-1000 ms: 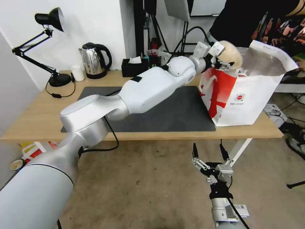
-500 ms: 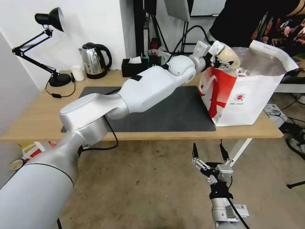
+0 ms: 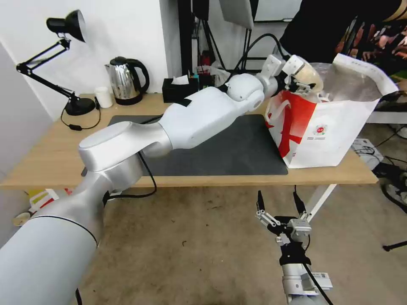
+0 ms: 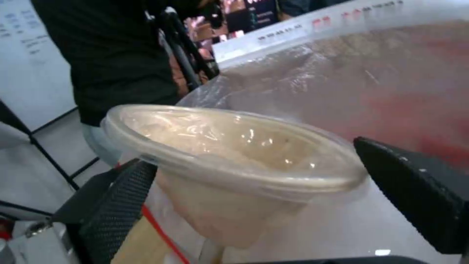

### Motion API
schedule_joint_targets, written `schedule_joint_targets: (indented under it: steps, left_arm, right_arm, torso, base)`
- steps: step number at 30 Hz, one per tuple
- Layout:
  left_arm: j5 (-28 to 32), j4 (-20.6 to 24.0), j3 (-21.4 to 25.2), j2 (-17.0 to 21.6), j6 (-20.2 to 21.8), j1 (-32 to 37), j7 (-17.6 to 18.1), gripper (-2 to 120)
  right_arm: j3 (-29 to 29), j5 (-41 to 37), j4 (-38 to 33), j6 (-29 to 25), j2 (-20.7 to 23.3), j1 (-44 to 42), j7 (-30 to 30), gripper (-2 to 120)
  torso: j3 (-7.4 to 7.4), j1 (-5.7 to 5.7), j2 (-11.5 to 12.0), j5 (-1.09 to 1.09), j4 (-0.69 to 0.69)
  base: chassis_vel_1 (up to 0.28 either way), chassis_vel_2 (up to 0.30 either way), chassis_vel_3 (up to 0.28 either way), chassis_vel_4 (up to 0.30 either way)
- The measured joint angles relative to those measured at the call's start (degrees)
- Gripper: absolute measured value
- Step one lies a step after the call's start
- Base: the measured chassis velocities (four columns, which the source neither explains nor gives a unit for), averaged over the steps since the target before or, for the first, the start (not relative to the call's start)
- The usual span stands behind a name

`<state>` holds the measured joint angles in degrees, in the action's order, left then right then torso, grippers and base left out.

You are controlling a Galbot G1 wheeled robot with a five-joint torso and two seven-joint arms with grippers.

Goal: Pick up the trash from the table and place it into the takeout bag.

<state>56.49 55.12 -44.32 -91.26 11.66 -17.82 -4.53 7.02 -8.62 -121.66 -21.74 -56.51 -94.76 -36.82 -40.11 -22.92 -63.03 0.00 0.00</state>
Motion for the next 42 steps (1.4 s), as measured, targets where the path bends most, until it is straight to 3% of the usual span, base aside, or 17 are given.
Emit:
schedule_joint_targets:
  steps: [7, 16, 42]
  left_arm:
    - [-0.1, -0.1, -4.7, 0.0, 1.6, -3.0, -3.6, 100]
    - [0.1, 0.7, -7.1, 0.0, 2.4, -5.6, -4.9, 100]
    - [2.3, 1.9, -8.3, 0.0, 2.7, -8.6, -2.8, 100]
  right_arm:
    - [0.0, 0.0, 0.0, 0.0, 0.0, 0.0, 0.0, 100]
    - [0.0, 0.0, 0.0, 0.0, 0.0, 0.0, 0.0, 100]
    - [0.0, 0.0, 0.0, 0.0, 0.0, 0.0, 0.0, 100]
  torso:
    - [0.0, 0.0, 0.0, 0.0, 0.0]
    - [0.0, 0.0, 0.0, 0.0, 0.0]
    - [0.0, 0.0, 0.0, 0.0, 0.0]
  base:
    - [0.0, 0.0, 0.0, 0.0]
    - [0.0, 0.0, 0.0, 0.0]
    - [0.0, 0.0, 0.0, 0.0]
